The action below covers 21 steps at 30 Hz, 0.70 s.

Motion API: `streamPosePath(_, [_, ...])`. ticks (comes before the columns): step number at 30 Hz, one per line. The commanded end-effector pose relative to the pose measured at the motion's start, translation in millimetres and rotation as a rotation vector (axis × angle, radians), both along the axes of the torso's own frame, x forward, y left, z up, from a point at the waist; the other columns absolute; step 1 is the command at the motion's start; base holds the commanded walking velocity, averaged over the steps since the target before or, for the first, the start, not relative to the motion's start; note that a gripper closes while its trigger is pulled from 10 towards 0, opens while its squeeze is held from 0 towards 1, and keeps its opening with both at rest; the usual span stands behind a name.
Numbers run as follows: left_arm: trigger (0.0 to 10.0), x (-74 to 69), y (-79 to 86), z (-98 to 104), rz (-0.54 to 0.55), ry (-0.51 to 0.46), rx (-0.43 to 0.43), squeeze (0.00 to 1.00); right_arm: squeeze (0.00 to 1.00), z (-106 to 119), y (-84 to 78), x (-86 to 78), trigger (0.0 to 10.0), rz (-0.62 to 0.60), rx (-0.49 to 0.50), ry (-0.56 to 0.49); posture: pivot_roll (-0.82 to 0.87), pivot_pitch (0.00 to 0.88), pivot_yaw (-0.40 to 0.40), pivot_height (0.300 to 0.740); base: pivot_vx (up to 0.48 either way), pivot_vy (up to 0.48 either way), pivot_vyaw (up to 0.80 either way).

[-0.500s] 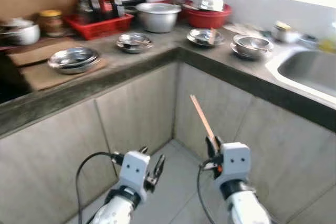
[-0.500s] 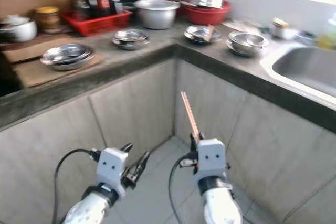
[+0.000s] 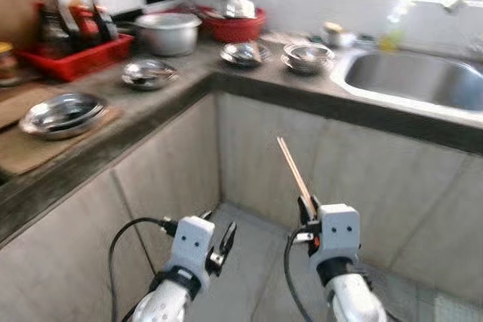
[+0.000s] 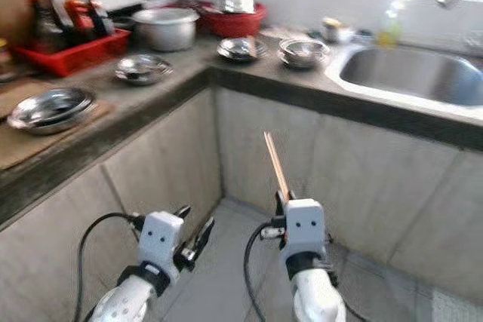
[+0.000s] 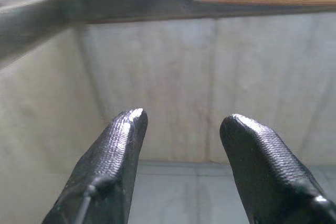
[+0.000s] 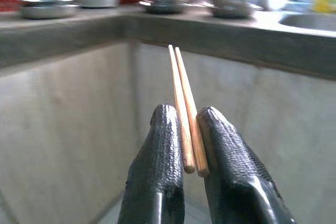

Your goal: Kitchen organization

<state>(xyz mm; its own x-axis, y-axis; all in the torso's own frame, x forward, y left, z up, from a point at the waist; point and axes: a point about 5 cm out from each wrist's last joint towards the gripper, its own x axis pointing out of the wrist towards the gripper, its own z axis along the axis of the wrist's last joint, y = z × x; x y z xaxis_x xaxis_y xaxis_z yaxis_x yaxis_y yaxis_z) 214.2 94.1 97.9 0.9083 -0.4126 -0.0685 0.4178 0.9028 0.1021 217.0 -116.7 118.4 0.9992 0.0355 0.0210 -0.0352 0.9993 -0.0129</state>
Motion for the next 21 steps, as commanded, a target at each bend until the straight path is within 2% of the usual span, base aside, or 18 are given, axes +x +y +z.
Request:
streamPosePath(1, [10.0, -1.1, -2.4, 0.8, -0.015, -0.001, 0.004, 0.00, 0.00, 3.3, 0.5, 1.4, 10.0, -0.007, 0.007, -0.011, 0.04, 0.000, 0.008, 0.740, 0.000, 0.000, -0.79])
streamPosePath(5, [10.0, -3.1, -5.3, -0.2, -0.051, -0.008, 0.025, 0.00, 0.00, 2.9, 1.1, 1.0, 10.0, -0.009, 0.007, -0.011, 0.03, 0.000, 0.013, 0.740, 0.000, -0.083, -0.79])
streamPosePath(20, [10.0, -3.0, -5.8, -1.3, -0.058, -0.004, 0.039, 0.00, 0.00, 3.4, 2.8, 0.6, 10.0, -0.007, 0.009, -0.016, 0.03, 0.000, 0.013, 0.740, 0.000, -0.454, -0.78])
streamPosePath(21, [10.0, -2.8, -5.8, -1.3, -0.054, -0.002, 0.036, 0.00, 0.00, 4.1, 2.7, 0.6, 10.0, -0.006, 0.006, -0.021, 0.03, 0.000, 0.013, 0.740, 0.000, -0.259, 0.00])
